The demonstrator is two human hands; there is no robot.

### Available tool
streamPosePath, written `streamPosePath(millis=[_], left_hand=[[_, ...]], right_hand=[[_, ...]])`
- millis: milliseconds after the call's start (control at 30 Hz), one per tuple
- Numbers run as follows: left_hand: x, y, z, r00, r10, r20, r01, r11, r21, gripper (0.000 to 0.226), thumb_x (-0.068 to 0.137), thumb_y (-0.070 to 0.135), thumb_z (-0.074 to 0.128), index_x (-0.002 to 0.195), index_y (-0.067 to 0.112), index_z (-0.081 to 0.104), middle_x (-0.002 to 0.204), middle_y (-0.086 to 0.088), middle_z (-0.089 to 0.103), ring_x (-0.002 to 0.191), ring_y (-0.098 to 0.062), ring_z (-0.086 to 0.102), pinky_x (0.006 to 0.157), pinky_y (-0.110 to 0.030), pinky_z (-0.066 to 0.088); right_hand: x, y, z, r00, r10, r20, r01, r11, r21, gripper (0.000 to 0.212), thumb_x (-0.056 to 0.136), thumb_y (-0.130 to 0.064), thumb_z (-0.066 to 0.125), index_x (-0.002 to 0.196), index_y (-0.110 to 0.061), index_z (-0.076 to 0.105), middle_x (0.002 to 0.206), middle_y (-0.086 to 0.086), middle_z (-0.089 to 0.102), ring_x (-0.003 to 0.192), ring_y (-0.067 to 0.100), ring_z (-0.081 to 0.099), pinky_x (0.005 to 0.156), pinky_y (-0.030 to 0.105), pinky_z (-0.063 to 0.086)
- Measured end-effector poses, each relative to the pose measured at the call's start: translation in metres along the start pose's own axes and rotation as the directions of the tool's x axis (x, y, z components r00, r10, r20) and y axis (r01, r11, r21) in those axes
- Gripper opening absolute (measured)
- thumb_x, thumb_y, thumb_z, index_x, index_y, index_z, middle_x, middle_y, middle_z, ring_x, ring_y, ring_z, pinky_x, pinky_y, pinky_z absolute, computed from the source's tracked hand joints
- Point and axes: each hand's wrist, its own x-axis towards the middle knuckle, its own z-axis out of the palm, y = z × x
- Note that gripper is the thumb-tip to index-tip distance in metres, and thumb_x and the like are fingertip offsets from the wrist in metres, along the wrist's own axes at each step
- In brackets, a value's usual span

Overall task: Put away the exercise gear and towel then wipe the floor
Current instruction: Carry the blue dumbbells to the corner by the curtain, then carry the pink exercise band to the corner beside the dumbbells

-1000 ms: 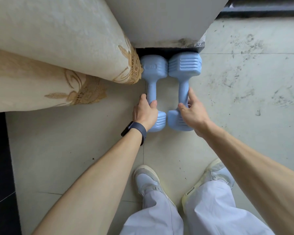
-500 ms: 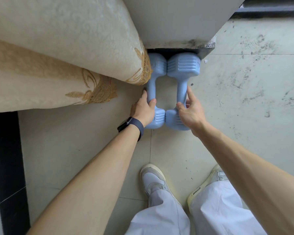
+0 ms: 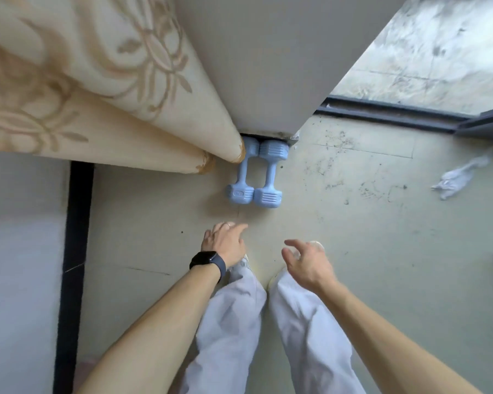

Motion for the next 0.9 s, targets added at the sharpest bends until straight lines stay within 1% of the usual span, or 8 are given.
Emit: streamPosePath(millis=[100,200,333,467,567,667,800,900], left_hand=[[-0.089,0.013,-0.057,1.0,-0.008,0.02,0.008,1.0,-0.011,0.053,0.093,0.027,0.046,0.144,0.039,0.042,0.148,0.003,0.046,0.135,-0.025,0.038,0.11,-0.035,0.031],[-0.173,0.031,-0.122,0.998,0.026,-0.058,-0.028,0.999,-0.03,0.051,0.093,0.029,0.046,0.144,0.038,0.042,0.147,0.003,0.047,0.135,-0.024,0.039,0.108,-0.035,0.032],[-0.271,0.049,-0.201,0.961,0.098,-0.258,-0.123,0.989,-0.084,0.047,0.093,0.03,0.049,0.139,0.036,0.05,0.141,0.004,0.053,0.131,-0.023,0.043,0.105,-0.035,0.033],[-0.349,0.052,-0.252,0.879,0.08,-0.471,-0.187,0.965,-0.185,0.043,0.093,0.03,0.05,0.136,0.033,0.054,0.136,0.004,0.057,0.127,-0.023,0.047,0.104,-0.037,0.038],[-0.399,0.043,-0.267,0.799,0.045,-0.599,-0.22,0.95,-0.223,0.042,0.093,0.032,0.051,0.135,0.032,0.054,0.135,0.005,0.057,0.128,-0.021,0.047,0.105,-0.04,0.039],[-0.446,0.034,-0.271,0.702,-0.074,-0.709,-0.206,0.931,-0.3,0.041,0.094,0.028,0.054,0.135,0.027,0.055,0.137,0.003,0.057,0.128,-0.02,0.048,0.105,-0.039,0.04],[-0.507,0.031,-0.251,0.475,-0.276,-0.835,-0.149,0.91,-0.386,0.04,0.092,0.027,0.058,0.132,0.022,0.06,0.131,0.001,0.062,0.125,-0.019,0.053,0.103,-0.037,0.042],[-0.553,0.041,-0.209,0.329,-0.46,-0.825,-0.078,0.857,-0.509,0.043,0.092,0.033,0.054,0.134,0.025,0.058,0.133,0.003,0.061,0.126,-0.017,0.052,0.106,-0.036,0.041]], right_hand=[[-0.097,-0.022,-0.043,0.996,-0.09,-0.02,0.088,0.993,-0.073,0.04,0.096,-0.044,0.045,0.131,-0.031,0.06,0.136,-0.001,0.059,0.129,0.027,0.047,0.109,0.036,0.038],[-0.189,-0.062,-0.1,0.964,-0.242,-0.109,0.221,0.96,-0.175,0.037,0.098,-0.04,0.048,0.13,-0.029,0.062,0.136,-0.007,0.06,0.133,0.022,0.044,0.111,0.032,0.034],[-0.291,-0.118,-0.162,0.869,-0.42,-0.262,0.348,0.894,-0.281,0.034,0.099,-0.038,0.051,0.128,-0.026,0.064,0.133,-0.008,0.063,0.136,0.022,0.042,0.112,0.031,0.032],[-0.369,-0.169,-0.196,0.751,-0.551,-0.363,0.467,0.833,-0.297,0.032,0.099,-0.038,0.052,0.127,-0.03,0.064,0.129,-0.01,0.065,0.138,0.021,0.04,0.11,0.029,0.032],[-0.408,-0.196,-0.213,0.672,-0.658,-0.34,0.561,0.752,-0.347,0.033,0.099,-0.039,0.05,0.129,-0.034,0.062,0.129,-0.011,0.065,0.139,0.018,0.04,0.107,0.028,0.034],[-0.435,-0.219,-0.222,0.595,-0.766,-0.242,0.656,0.638,-0.403,0.033,0.101,-0.039,0.048,0.132,-0.036,0.06,0.134,-0.01,0.062,0.14,0.018,0.037,0.108,0.031,0.033],[-0.463,-0.236,-0.222,0.39,-0.919,-0.056,0.787,0.364,-0.497,0.032,0.099,-0.039,0.052,0.13,-0.038,0.061,0.131,-0.014,0.063,0.137,0.015,0.04,0.105,0.027,0.035],[-0.482,-0.234,-0.217,0.207,-0.972,0.114,0.844,0.118,-0.524,0.032,0.098,-0.038,0.055,0.129,-0.034,0.063,0.129,-0.017,0.063,0.135,0.016,0.043,0.105,0.029,0.037]])
